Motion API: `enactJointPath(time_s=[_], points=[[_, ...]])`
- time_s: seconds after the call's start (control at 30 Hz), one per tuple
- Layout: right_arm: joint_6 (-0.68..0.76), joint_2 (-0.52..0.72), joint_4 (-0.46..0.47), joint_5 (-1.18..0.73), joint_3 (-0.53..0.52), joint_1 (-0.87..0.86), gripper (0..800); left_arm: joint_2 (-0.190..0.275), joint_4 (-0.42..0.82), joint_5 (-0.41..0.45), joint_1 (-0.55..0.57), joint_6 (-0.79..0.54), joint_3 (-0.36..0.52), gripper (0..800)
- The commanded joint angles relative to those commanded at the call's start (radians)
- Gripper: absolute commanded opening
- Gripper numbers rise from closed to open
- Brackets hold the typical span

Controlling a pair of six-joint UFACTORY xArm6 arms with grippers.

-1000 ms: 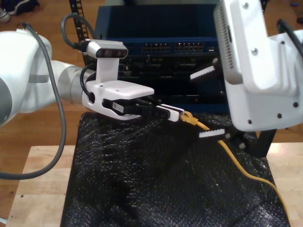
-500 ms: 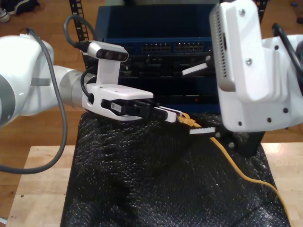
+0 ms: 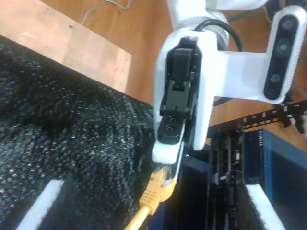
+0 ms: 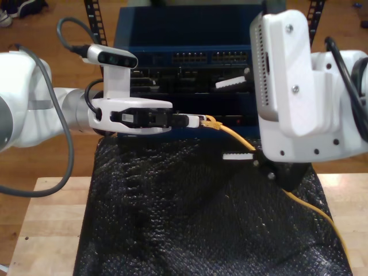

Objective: Grab the cable and plug it in

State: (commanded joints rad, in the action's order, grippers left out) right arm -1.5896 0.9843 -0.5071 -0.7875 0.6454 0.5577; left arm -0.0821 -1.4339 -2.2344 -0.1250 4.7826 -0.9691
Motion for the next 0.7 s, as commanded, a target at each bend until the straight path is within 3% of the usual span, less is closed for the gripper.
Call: enactJointPath(time_s=[0.33,0.7], points=[[-0.002,0.0,0.002,0.18,-0.081,0.072,783,-0.002,-0.006,-0.009,0.0,0.003,0.0,7],[0.0,0.017,0.002,0.232,-0.098,0.074,732,-0.012,-0.035,-0.066,0.0,0.006,0.0,14]])
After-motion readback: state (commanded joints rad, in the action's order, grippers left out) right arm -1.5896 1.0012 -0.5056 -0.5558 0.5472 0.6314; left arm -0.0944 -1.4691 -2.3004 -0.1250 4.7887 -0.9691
